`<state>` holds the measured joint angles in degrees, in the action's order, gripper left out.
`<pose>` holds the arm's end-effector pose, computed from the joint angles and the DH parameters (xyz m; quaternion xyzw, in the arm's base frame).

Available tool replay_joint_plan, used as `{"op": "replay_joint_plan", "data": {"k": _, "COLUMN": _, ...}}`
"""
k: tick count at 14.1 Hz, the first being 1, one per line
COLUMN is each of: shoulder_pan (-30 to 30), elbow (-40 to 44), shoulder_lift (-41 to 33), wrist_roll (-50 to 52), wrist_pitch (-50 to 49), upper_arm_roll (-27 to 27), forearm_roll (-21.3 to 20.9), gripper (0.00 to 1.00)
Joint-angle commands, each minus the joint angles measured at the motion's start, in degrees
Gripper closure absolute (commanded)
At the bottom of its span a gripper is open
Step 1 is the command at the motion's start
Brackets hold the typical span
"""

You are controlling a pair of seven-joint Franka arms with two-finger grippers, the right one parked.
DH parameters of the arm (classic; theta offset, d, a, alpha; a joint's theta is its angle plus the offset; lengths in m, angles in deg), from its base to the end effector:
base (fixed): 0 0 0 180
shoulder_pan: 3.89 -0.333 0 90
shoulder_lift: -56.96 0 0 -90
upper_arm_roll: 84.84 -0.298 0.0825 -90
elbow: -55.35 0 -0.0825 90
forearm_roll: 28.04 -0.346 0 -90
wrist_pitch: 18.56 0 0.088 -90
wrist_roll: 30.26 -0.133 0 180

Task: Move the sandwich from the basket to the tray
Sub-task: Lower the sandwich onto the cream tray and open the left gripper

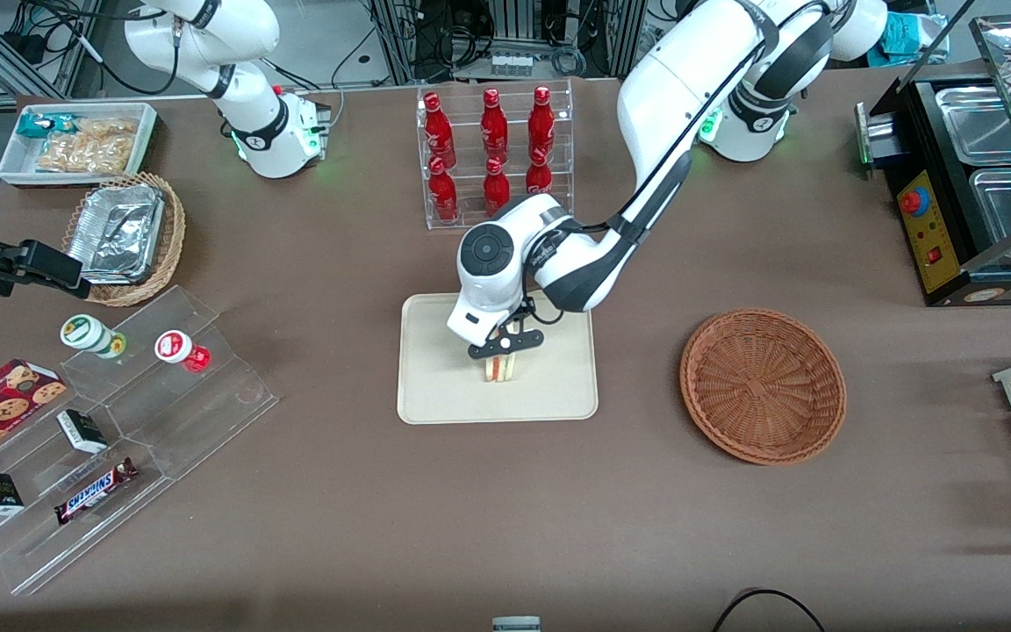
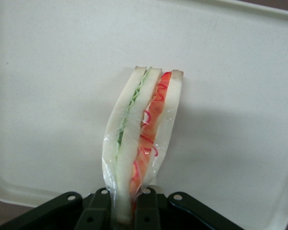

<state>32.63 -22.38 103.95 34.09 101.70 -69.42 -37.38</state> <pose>0.4583 -0.5101 0.2205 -0.9939 -0.1038 0.0379 0.0049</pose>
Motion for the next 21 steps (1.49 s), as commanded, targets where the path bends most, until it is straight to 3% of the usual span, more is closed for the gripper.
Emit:
{"op": "replay_joint_plan", "data": {"k": 1, "shoulder_pan": 0.93, "elbow": 2.14, "shoulder_lift": 1.26, "wrist_roll": 2.10, "wrist_pitch": 0.33, "upper_arm_roll": -0.74, "forearm_roll": -2.61, "gripper": 0.92}}
{"op": "replay_joint_plan", "data": {"k": 3, "shoulder_pan": 0.92, "elbow": 2.32, "shoulder_lift": 1.52, "wrist_roll": 2.18, "wrist_pitch": 0.94, "upper_arm_roll": -0.74, "forearm_roll": -2.53, "gripper": 0.84}}
{"op": "replay_joint_plan", "data": {"k": 4, "shoulder_pan": 0.92, "elbow": 2.15, "shoulder_lift": 1.52, "wrist_roll": 2.45, "wrist_pitch": 1.20, "upper_arm_roll": -0.65, "forearm_roll": -2.44, "gripper": 0.51}}
{"op": "replay_joint_plan", "data": {"k": 5, "shoulder_pan": 0.75, "elbow": 1.97, "shoulder_lift": 1.26, "wrist_roll": 2.80, "wrist_pitch": 1.21, "upper_arm_roll": -0.65, "forearm_roll": -2.44, "gripper": 0.01}}
{"op": "replay_joint_plan", "data": {"k": 9, "shoulder_pan": 0.22, "elbow": 2.32, "shoulder_lift": -1.46, "wrist_roll": 2.45, "wrist_pitch": -0.80, "upper_arm_roll": -1.35, "forearm_roll": -2.70, "gripper": 0.00}}
{"op": "replay_joint_plan", "data": {"k": 15, "shoulder_pan": 0.05, "elbow": 2.94, "shoulder_lift": -9.01, "wrist_roll": 3.85, "wrist_pitch": -13.90, "upper_arm_roll": -5.66, "forearm_roll": -1.91, "gripper": 0.00}}
{"op": "replay_joint_plan", "data": {"k": 18, "shoulder_pan": -5.21, "elbow": -3.81, "shoulder_lift": -16.65, "wrist_roll": 2.89, "wrist_pitch": -14.53, "upper_arm_roll": -6.10, "forearm_roll": -0.34, "gripper": 0.00}}
{"op": "replay_joint_plan", "data": {"k": 21, "shoulder_pan": -10.39, "elbow": -10.14, "shoulder_lift": -22.01, "wrist_roll": -5.78, "wrist_pitch": -14.44, "upper_arm_roll": -6.10, "forearm_roll": 3.26, "gripper": 0.00}}
